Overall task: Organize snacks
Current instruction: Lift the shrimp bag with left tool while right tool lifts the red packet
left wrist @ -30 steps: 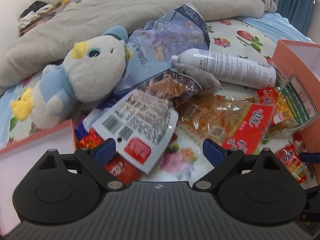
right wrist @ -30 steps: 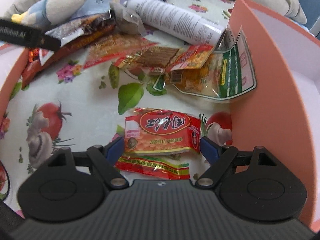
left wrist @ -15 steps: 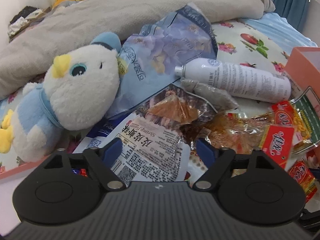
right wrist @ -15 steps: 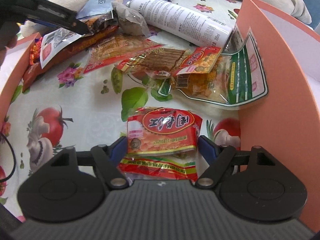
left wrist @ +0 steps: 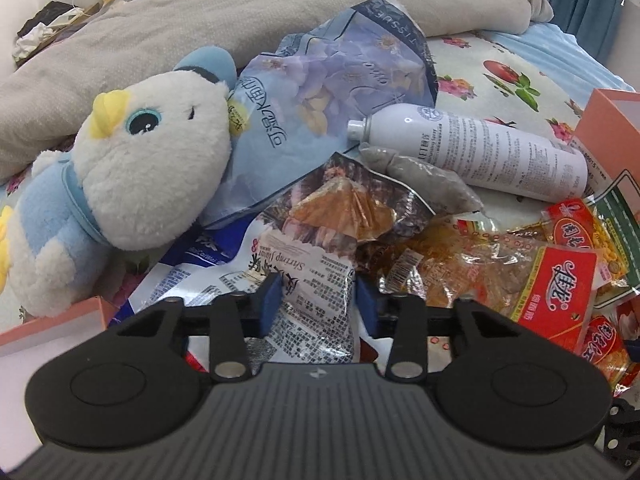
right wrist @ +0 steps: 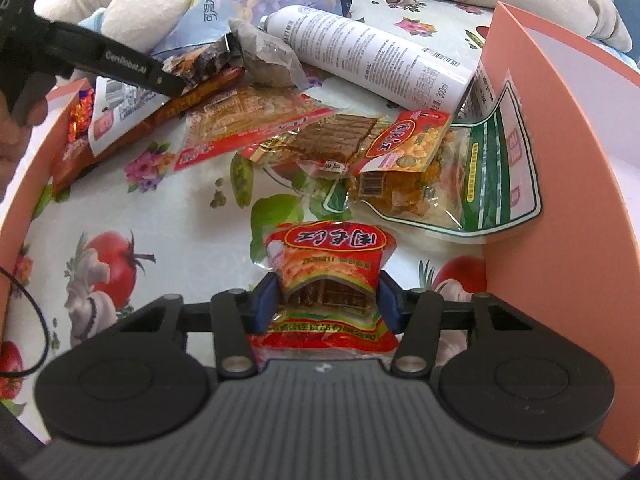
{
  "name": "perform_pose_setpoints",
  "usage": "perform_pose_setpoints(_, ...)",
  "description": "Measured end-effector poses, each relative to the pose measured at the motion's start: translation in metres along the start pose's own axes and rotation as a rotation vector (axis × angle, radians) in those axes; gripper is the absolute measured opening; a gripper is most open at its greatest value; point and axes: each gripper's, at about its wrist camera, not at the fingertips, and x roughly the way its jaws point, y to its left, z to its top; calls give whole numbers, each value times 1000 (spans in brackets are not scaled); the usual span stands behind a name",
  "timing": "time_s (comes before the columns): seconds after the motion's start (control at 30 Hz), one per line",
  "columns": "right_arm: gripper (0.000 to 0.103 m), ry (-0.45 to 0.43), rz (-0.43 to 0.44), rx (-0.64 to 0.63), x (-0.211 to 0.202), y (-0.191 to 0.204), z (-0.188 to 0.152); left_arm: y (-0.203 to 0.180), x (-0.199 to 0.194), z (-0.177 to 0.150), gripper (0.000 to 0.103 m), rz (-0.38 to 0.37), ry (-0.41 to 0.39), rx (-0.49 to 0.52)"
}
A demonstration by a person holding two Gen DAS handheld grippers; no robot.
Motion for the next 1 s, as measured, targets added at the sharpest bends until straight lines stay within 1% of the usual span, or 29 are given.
perform_pose_setpoints(0.07,53,-1,2,6,-2,-1,0,0,-2,-1,38,-6,-1,-20)
perform_pose_setpoints(0.1,49,-4,3,13,-3,-2,0,-1,-3,-2,37,-8,-1,-26)
perform_pose_setpoints(0.17,32,-16,-3,18,-7,-4,2,0,-7,-4,36,-9,-3,-46)
perform_pose_setpoints(0.2,16,-18,-8,20,-8,-5,3,0,-9,-5,36,-10,-3,-60)
perform_pose_setpoints(0.23,13,-18,-3,25,-8,-7,4,0,-12,-6,35,-10,-6,-73)
perform_pose_setpoints(0.27,13,-17,10,29,-8,-9,4,0,-16,-8,35,-9,-11,-83)
perform_pose_setpoints(0.37,8,11,23,58,-2,-15,2,-1,-30,-14,35,-3,-24,-117)
perform_pose_setpoints(0.47,4,-3,37,60,-8,-17,-2,1,-48,-22,35,1,-39,-161)
perform_pose_setpoints(0.57,4,-20,39,66,-15,-18,-4,4,-69,-35,34,4,-57,-219)
perform_pose_setpoints(0.6,4,-33,49,68,-17,-19,-4,4,-77,-40,34,5,-63,-237)
perform_pose_setpoints(0.63,7,-42,63,73,-19,-19,-4,5,-84,-44,34,7,-68,-256)
perform_pose_setpoints(0.7,7,-57,94,73,-22,-17,-1,6,-96,-54,34,7,-76,-297)
perform_pose_setpoints(0.77,8,-69,105,43,-25,-11,2,7,-107,-65,34,7,-80,-321)
perform_pose_setpoints(0.8,10,-74,111,27,-26,-7,4,6,-112,-70,34,8,-79,-326)
perform_pose_setpoints(0.83,19,-75,116,15,-26,-3,5,6,-115,-75,34,9,-77,-337)
perform_pose_setpoints(0.87,31,-76,126,11,-27,0,6,6,-119,-80,34,6,-75,-349)
perform_pose_setpoints(0.9,58,-85,136,9,-28,3,7,7,-122,-85,34,-1,-72,-363)
perform_pose_setpoints(0.93,72,-100,148,5,-31,6,5,7,-124,-89,34,-7,-69,-372)
perform_pose_setpoints(1.0,73,-118,165,-17,-33,13,6,4,-130,-98,34,-6,-69,-380)
